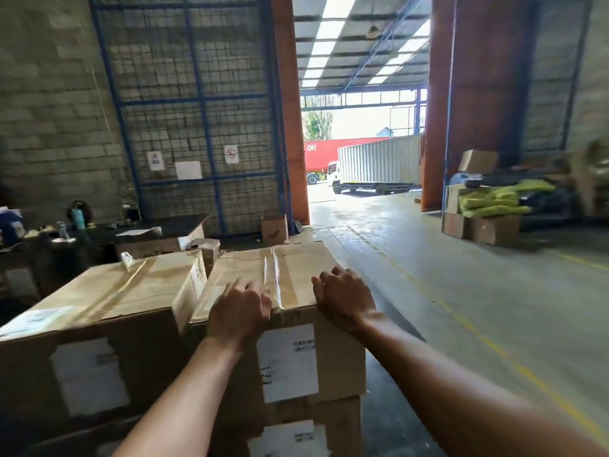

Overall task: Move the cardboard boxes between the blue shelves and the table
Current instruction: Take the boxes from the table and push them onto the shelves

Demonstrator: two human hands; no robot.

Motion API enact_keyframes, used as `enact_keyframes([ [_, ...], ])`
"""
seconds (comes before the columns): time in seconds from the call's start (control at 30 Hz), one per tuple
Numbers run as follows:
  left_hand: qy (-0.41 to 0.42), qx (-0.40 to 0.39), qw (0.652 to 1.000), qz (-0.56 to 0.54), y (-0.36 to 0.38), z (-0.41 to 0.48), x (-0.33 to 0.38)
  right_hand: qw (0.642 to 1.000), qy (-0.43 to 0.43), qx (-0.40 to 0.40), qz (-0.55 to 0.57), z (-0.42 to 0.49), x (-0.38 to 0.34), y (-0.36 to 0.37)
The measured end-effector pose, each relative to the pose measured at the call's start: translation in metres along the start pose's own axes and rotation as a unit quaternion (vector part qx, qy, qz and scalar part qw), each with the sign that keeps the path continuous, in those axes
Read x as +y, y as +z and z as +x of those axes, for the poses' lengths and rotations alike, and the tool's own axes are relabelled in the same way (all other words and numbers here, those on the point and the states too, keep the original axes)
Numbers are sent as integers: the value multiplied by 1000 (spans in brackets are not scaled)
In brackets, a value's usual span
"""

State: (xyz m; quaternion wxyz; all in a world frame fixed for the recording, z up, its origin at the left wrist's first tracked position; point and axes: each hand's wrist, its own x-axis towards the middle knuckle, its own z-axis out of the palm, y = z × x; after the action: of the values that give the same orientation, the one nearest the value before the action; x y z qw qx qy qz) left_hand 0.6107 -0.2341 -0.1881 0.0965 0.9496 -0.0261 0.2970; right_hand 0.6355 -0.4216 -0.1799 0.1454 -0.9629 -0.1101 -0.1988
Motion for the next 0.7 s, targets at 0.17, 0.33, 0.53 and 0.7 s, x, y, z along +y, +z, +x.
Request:
enact_keyframes([
  [0.17,-37,1,998,44,5,-25,-24,997,-56,32,-36,-24,1,5],
  [0.33,-76,15,996,46,13,-49,-38,991,-34,119,49,-39,12,38],
  [0.53,-74,34,996,-39,24,-62,-46,982,16,176,66,-52,14,66],
  [0.7,-141,64,975,-162,30,-67,-34,980,62,146,117,-51,13,81],
])
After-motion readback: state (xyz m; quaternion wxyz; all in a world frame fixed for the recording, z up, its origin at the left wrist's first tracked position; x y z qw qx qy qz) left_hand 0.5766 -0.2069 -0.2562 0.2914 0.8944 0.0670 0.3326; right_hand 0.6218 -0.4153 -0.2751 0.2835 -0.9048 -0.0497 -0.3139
